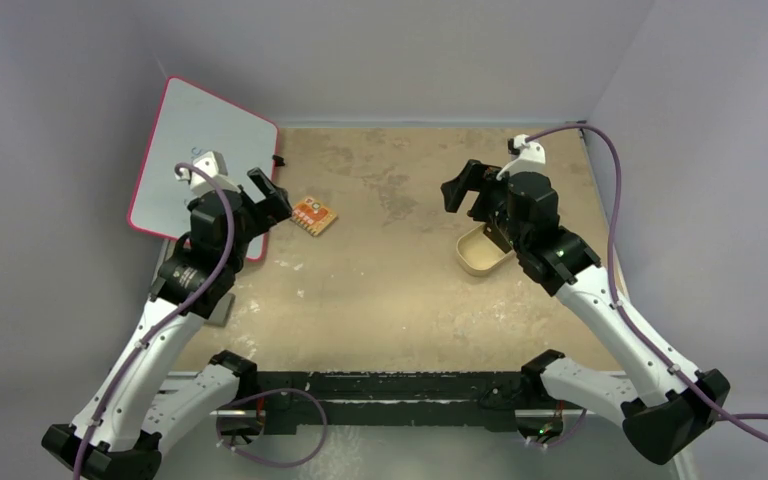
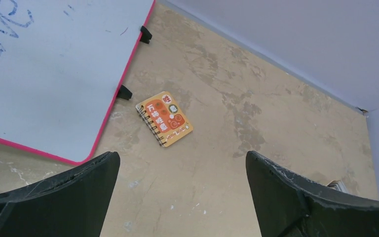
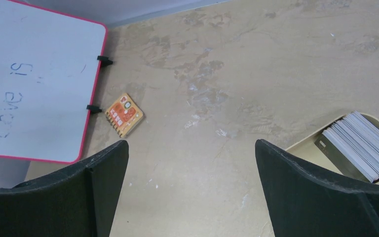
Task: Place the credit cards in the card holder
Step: Move the card holder to the center of the board.
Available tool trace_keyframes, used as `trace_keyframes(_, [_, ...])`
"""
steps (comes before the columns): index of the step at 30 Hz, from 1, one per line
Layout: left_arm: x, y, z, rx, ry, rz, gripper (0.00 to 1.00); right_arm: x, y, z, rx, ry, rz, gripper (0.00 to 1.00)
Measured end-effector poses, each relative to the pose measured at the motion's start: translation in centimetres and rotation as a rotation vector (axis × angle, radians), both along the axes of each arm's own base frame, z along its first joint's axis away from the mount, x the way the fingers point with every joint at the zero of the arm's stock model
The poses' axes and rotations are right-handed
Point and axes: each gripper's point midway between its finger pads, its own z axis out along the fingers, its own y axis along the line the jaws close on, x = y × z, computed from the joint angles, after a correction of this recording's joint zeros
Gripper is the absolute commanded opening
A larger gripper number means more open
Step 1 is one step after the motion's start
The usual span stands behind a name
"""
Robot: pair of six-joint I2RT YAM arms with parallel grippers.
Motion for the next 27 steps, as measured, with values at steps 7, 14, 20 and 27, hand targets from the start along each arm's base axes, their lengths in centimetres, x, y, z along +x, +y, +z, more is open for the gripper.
trace_keyframes(7, [-0.2, 1.9, -0.2, -0.002, 0.004, 0.119, 0.94, 0.0, 0.0, 0.1, 0.004, 0.0, -0.001, 0.99])
trace_keyframes(14, [-1.1, 6.0, -1.7, -0.024, 0.029, 0.414, 0.77, -0.3, -0.2, 0.6, 0.013, -0.016, -0.001, 0.99])
trace_keyframes(20, [-2.0, 8.5, -5.6, -0.018, 0.106, 0.636, 0.5, -0.8, -0.4, 1.6, 0.027, -0.043, -0.001, 0.99])
trace_keyframes(27, [-4.5, 12.7, -13.7, -0.071, 0.296, 0.887, 0.4, -1.4, -0.6, 1.9, 0.038, -0.063, 0.01, 0.99])
